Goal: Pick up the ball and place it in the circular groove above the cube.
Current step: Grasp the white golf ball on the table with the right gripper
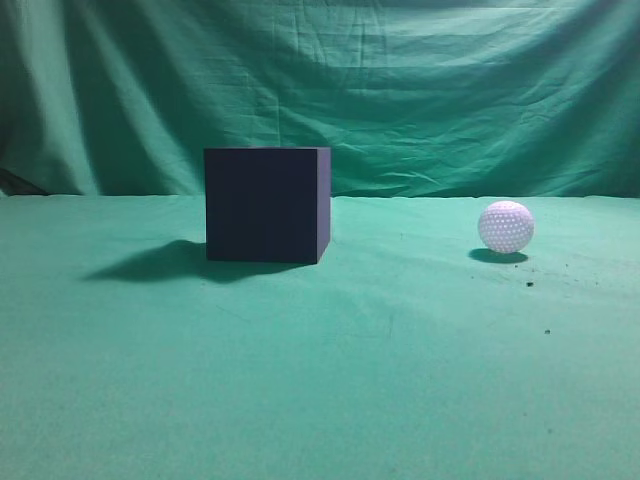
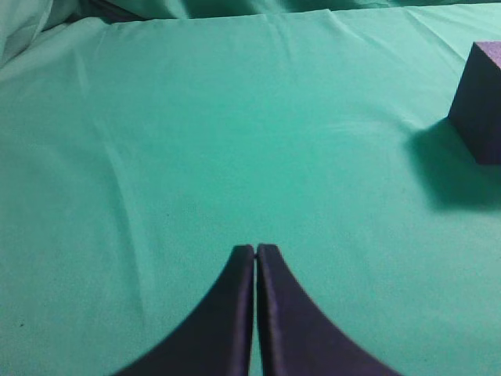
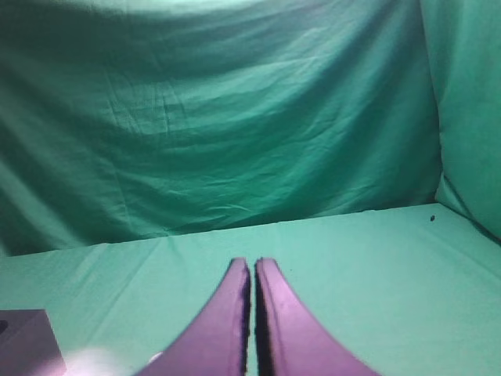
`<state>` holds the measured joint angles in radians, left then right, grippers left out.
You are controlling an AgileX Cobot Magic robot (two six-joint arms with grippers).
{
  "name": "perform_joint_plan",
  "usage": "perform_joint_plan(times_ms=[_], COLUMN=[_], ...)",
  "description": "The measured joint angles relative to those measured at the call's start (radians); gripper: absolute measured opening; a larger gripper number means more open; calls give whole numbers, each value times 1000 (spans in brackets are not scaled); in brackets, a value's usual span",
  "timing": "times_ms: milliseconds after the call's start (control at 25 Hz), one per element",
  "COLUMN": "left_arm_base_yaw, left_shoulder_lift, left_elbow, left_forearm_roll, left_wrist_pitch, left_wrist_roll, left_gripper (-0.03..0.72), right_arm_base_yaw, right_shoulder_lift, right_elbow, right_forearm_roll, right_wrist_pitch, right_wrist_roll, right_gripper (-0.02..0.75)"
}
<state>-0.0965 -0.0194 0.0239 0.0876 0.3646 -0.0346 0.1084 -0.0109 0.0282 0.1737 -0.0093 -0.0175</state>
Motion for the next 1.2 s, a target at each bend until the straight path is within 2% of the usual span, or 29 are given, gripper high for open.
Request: perform_joint_plan(times_ms=[160,360,560,680,840,920,1200], left_arm_base_yaw=[0,0,0,0,0,0,0], left_shoulder_lift=[0,0,0,0,0,0,0], left_elbow=[0,0,0,0,0,0,0], left_forearm_roll=[0,0,0,0,0,0,0], left_wrist_pitch=[0,0,0,0,0,0,0], left_wrist_roll=[0,0,0,0,0,0,0], left_gripper=[0,0,0,0,0,0,0], right_arm_base_yaw=[0,0,0,0,0,26,203], right_shoulder_lift=[48,323,597,742,924,1025,1348], right_elbow=[-95,-311,-440,-489,-622,-693,-914], right_forearm_roll=[4,16,80,93,98,98,47], right_wrist_pitch=[96,280,358,407,570,636,763], right_wrist_roll=[2,6,-2,-89,-222,-239,-250], right_gripper=[0,0,0,0,0,0,0])
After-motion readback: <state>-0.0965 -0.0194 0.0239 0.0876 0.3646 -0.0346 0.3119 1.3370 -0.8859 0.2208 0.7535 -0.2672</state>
